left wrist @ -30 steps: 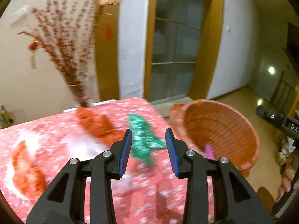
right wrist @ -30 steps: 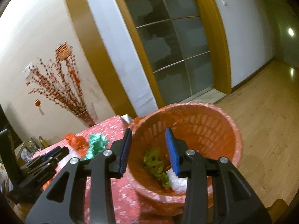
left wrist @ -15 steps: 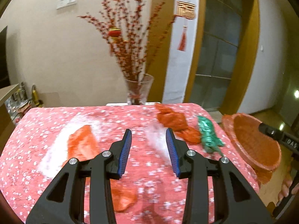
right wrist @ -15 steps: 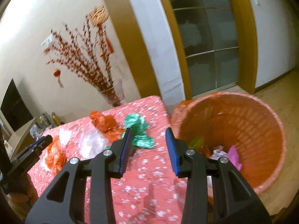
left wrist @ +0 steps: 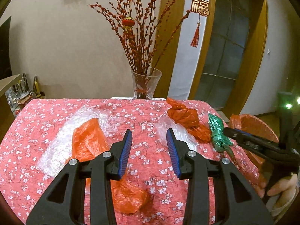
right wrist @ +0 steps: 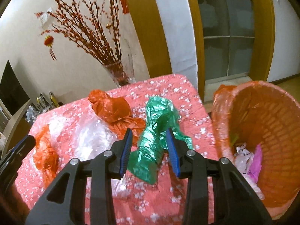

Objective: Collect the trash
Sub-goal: 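Grasp the green bag with the right tool while the left tool grasps a clear bag, then carry the green bag and clear bag over the wastebasket with both tools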

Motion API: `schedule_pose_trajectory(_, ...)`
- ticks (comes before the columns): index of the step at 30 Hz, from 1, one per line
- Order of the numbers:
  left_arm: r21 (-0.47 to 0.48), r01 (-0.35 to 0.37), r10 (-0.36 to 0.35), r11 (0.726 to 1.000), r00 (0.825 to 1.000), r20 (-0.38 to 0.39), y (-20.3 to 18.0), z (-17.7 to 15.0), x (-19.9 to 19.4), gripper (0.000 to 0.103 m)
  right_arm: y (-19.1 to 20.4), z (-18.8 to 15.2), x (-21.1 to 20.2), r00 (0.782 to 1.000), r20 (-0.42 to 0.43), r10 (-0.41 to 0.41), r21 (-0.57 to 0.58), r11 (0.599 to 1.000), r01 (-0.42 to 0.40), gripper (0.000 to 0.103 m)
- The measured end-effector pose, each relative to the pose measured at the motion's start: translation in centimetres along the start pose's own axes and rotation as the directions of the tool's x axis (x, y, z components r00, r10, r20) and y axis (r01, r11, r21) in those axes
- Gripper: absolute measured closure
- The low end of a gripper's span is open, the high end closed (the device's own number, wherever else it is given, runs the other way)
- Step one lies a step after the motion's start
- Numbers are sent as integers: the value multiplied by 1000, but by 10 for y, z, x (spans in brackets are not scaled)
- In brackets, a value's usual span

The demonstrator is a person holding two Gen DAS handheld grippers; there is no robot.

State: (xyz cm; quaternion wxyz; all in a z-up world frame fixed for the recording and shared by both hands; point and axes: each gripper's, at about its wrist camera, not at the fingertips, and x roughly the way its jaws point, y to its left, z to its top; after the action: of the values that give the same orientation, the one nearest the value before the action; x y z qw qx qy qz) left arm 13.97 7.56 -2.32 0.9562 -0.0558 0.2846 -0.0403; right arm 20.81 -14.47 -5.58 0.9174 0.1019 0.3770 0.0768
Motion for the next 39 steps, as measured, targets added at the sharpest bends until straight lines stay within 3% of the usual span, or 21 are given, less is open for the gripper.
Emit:
schedule_pose_trajectory(5,4,21,-21,1000,1000,-19,-4,-2,7,64,5,-3,21,999,-51,-17,-18,1000,16,66)
schedule_pose_trajectory(8,7,34,-34,999,999,-33,-9,-2,12,64,6,-6,29,997,-76,-22,-30,999,20,73)
schedule_pose_trajectory(18,47,87,-81,995,991,-107,-42,-3,39,60,-8,-12,5,999,-37,-38,-34,999,37,81)
schedule_pose_trajectory(29,81,37,-14,996,961,-275,-68,-18,89,58,-31,-15,-25,999,4,-33,11,999,33,81)
schedule_pose_trajectory(34,43,66,-51,997,958,-283,-60,-21,90,88,-33,-19,-29,1000,6,-27,18,999,26,81)
schedule_pose_trajectory(39,45,58,-46,997,972,-231,-49,-18,68,91,-31,-20,-40,1000,25,-15,22,1000,14,81)
